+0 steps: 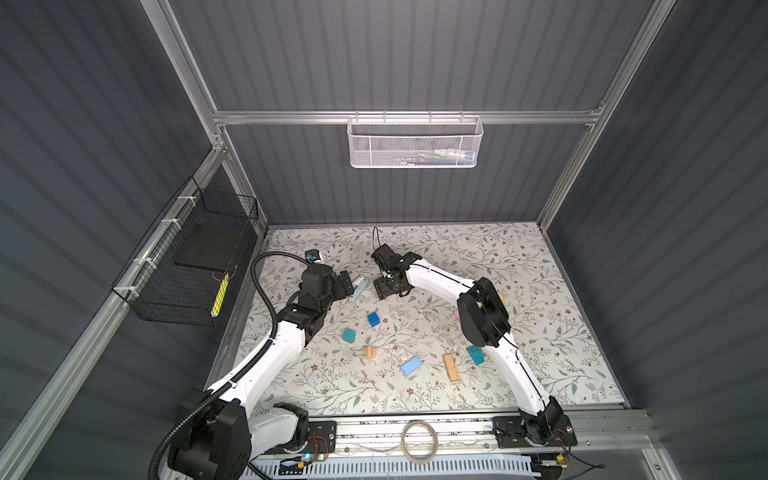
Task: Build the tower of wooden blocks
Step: 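Lower the right gripper and close it on the natural wood block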
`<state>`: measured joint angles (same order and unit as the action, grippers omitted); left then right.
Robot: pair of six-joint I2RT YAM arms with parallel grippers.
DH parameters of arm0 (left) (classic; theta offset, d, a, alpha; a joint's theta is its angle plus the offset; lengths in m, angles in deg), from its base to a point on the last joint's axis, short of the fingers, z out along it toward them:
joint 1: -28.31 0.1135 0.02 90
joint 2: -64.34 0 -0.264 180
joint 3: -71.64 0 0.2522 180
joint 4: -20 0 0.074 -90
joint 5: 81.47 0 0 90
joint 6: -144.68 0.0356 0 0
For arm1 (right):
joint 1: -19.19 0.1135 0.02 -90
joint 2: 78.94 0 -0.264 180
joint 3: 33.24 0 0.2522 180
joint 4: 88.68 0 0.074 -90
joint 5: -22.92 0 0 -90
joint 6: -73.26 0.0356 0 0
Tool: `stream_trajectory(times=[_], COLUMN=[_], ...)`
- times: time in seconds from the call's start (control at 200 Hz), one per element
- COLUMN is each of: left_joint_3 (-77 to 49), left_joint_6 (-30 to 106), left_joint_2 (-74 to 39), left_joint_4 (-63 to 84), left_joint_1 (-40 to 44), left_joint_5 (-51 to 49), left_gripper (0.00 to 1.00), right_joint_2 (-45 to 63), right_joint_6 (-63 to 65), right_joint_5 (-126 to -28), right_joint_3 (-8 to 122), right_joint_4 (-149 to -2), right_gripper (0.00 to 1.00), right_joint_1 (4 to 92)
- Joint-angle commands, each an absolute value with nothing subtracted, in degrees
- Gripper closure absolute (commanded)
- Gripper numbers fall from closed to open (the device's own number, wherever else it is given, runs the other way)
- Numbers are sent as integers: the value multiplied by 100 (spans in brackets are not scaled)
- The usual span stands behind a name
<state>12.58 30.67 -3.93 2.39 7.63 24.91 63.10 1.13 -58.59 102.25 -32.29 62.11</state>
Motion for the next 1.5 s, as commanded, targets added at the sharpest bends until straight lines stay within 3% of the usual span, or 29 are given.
stream_trajectory(times=[0.0, 0.76, 1.496], left_joint_3=[1110, 1077, 1038], left_joint_6=[3208, 3218, 3279], left_joint_2=[-369, -199, -178], left_joint_4=[124, -60, -149], left_joint_1=[757, 757, 757], left_joint_5=[2595, 2653, 2705], left_gripper=[5, 5, 4], right_joint_2=[6415, 5190, 5195], right_joint_6=[244, 1202, 1416], right_joint_5=[-5756, -5778, -5981], right_joint_3=[10257, 8237, 8155], right_joint_4=[-2844, -3454, -3294], right_gripper=[23, 37, 32], right_joint_1=[6200, 5737, 5734])
